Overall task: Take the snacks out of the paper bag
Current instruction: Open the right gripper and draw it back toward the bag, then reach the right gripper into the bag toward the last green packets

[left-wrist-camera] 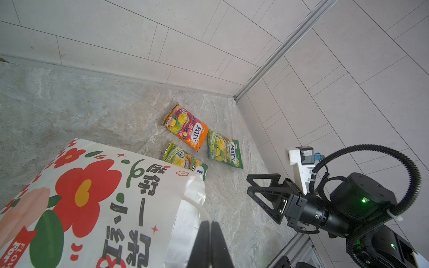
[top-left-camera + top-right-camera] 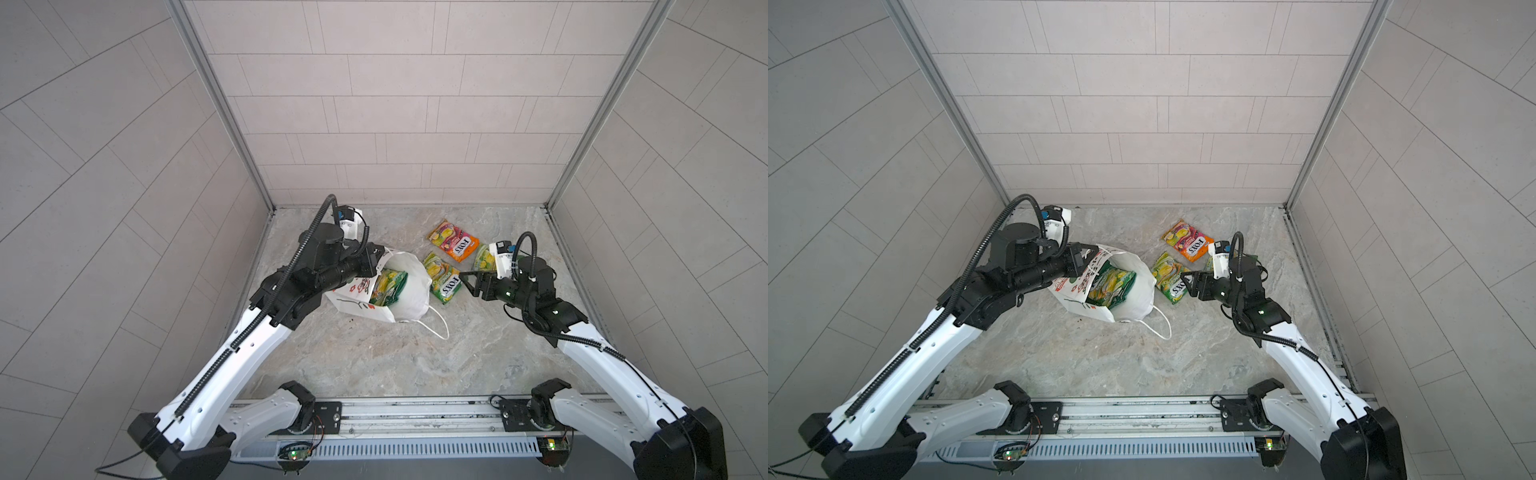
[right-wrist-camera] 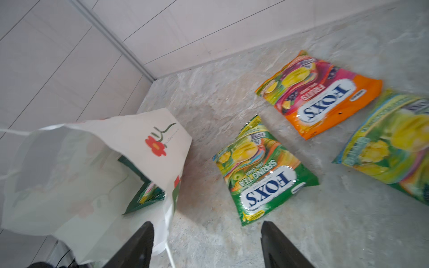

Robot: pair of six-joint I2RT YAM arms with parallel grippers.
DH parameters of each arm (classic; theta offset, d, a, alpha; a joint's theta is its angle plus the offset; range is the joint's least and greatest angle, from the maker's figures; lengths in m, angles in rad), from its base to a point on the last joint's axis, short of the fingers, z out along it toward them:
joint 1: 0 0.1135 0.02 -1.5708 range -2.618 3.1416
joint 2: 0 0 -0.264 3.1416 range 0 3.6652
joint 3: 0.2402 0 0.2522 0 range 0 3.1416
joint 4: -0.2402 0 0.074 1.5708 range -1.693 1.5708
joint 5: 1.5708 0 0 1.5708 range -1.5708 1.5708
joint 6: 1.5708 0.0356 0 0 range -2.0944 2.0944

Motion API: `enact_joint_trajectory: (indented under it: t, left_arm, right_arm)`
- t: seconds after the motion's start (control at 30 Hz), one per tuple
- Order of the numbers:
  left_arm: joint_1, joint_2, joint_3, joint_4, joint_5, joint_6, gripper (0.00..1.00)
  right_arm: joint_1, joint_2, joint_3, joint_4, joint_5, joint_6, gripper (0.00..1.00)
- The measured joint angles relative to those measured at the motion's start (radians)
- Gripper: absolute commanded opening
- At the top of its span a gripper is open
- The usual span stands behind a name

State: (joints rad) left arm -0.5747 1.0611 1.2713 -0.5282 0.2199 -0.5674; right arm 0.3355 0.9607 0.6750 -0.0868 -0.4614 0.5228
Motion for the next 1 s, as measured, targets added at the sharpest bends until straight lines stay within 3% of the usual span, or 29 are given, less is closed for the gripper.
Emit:
enact_joint_trajectory:
  t: [0.33,0.43,0.57,1.0]
  left_arm:
    - [0.0,-0.008,-0.004,0.001,0.001,0.001,0.0]
    - [0.0,-0.008,-0.004,0.001,0.003,0.001,0.0]
    - [0.0,-0.008,-0.005,0.004,0.005,0.0,0.0]
    - [0.0,-0.008,-0.005,0.008,0.019,-0.001,0.0]
  right_arm:
    - [0.319,0.122,0.068,0.02,0.023,-0.002,0.67]
    - [0.375,0.173,0.093,0.036,0.029,-0.01,0.59]
    - [0.428,0.244,0.122,0.053,0.041,-0.019,0.54]
    - [0.495,0.507,0.259,0.082,0.101,-0.018,0.53]
